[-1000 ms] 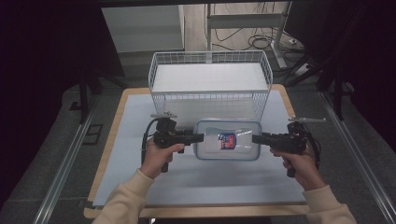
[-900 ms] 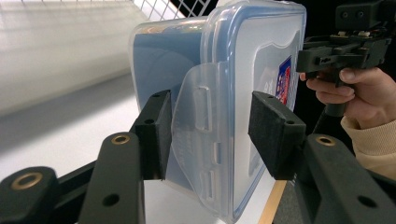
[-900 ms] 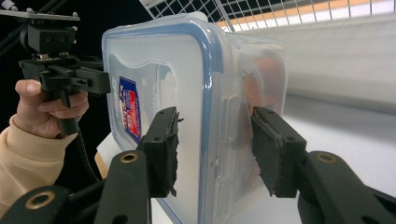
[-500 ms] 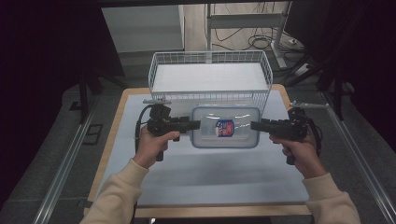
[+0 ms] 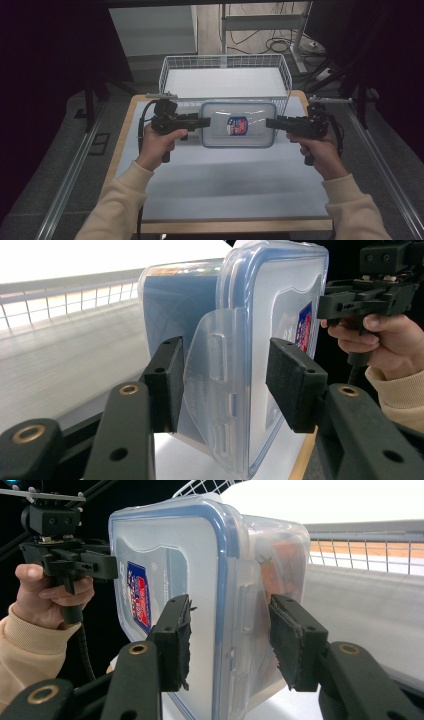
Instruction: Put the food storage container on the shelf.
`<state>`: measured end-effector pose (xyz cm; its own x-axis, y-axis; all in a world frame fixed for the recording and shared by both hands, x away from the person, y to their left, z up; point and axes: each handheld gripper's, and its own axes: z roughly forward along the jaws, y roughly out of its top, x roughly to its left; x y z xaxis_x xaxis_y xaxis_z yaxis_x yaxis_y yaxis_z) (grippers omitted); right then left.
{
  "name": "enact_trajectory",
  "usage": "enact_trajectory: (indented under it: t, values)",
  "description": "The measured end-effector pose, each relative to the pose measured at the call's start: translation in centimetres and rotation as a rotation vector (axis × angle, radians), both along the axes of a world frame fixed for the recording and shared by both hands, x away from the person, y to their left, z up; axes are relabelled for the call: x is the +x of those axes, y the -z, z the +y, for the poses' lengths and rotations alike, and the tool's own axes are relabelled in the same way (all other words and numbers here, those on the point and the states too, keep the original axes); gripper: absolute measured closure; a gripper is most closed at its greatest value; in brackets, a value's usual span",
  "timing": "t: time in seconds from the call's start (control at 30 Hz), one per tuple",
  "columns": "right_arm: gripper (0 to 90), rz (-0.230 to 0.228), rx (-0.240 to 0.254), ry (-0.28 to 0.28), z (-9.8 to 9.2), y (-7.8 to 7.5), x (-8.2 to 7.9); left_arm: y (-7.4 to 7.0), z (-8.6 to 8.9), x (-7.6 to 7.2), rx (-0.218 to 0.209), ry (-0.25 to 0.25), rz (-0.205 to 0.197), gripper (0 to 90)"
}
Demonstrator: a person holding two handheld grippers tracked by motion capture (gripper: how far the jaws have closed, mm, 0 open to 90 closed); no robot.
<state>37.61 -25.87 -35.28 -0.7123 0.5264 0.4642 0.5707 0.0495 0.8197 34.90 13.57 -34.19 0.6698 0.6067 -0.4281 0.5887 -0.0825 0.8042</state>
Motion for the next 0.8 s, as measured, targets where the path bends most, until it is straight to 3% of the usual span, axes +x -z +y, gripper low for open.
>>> enact_trajectory:
  t: [0.47,0.8]
  values:
    - [52.7,-0.017,0.003,-0.012,0.6,-2.1,1.7,-2.2,0.6,1.4,0.001,-0.012,-0.022,51.1]
    - [52.7,-0.043,-0.004,-0.032,1.7,-4.1,3.8,-3.9,1.7,2.8,-0.002,-0.025,-0.046,51.2]
